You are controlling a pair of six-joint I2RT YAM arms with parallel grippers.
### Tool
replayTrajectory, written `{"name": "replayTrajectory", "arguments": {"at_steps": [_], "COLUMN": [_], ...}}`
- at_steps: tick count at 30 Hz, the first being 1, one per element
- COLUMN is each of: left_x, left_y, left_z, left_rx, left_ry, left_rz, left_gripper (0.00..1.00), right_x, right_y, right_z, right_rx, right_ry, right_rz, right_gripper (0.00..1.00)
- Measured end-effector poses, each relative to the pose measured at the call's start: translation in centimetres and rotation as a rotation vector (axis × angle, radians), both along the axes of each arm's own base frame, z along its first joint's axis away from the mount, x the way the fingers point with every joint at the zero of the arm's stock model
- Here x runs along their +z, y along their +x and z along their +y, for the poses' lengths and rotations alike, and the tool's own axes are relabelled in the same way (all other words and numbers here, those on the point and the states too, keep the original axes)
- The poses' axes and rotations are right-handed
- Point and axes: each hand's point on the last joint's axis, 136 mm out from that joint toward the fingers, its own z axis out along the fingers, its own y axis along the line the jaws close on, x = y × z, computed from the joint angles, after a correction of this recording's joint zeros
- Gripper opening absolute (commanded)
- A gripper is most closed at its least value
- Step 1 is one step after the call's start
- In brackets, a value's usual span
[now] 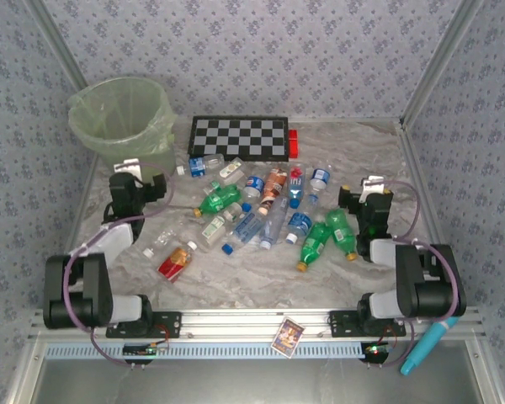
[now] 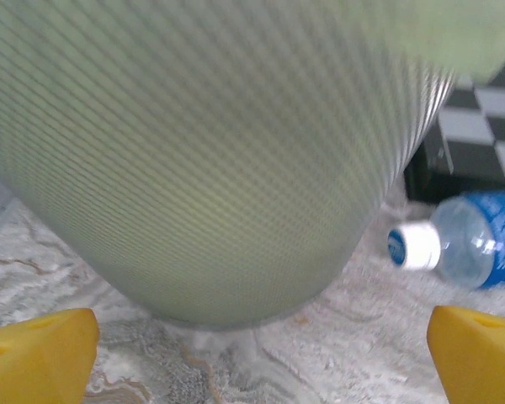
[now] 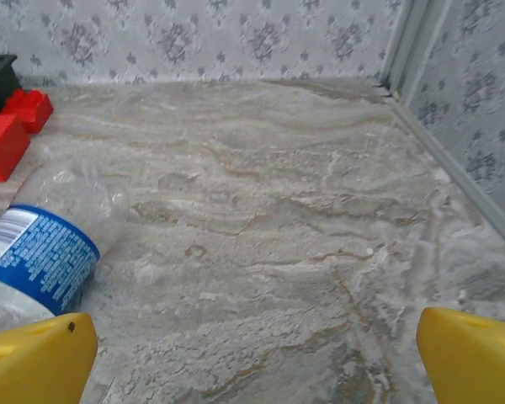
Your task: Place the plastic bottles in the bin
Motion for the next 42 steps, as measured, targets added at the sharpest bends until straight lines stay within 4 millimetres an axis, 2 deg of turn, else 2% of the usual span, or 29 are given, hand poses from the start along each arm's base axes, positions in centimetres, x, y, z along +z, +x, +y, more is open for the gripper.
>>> {"name": "replayTrajectory", "arguments": {"at_steps": [1,5,12,14,16,21,29,34,37,42], "left_x": [0.9,2.0,3.1,3.0,2.3,0.1,0.9,-0.3,-1.8,-4.3], "left_y": [-0.4,-1.9,-4.9,-5.5,-6.4,-9.5,-14.7,-17.6,-19.5,-21.9], "left_z": [0.1,0.6,0.7,0.1,-0.7,-2.7,-8.9,-11.5,-12.4,-12.3], "left_rx": [0.016,0.087,0.197,0.191,0.185,0.172,-0.017,-0.1,-0.124,-0.102], "left_ry": [-0.019,-0.091,-0.261,-0.313,-0.362,-0.41,-0.319,-0.289,-0.273,-0.266], "left_rz": [-0.005,0.047,0.182,0.22,0.278,0.434,0.508,0.571,0.634,0.713], "left_gripper": [1.0,1.0,1.0,1.0,1.0,1.0,1.0,1.0,1.0,1.0], "right_x": [0.4,2.2,8.0,9.2,9.5,9.2,9.3,9.4,9.3,9.5], "right_y": [-0.1,-0.6,-1.3,-1.4,-1.4,-1.2,0.3,0.7,0.7,1.2], "right_z": [-0.2,-2.0,-4.7,-5.1,-5.1,-2.9,0.8,2.9,3.9,5.0], "right_rx": [-0.011,-0.106,-0.279,-0.286,-0.283,-0.209,-0.084,-0.017,0.016,0.059], "right_ry": [0.006,0.067,0.313,0.364,0.397,0.427,0.452,0.431,0.416,0.398], "right_rz": [-0.002,-0.004,-0.047,-0.056,-0.04,0.024,0.123,0.153,0.167,0.191], "right_gripper": [0.99,1.0,1.0,0.99,0.99,0.99,0.99,0.99,0.99,0.99]}}
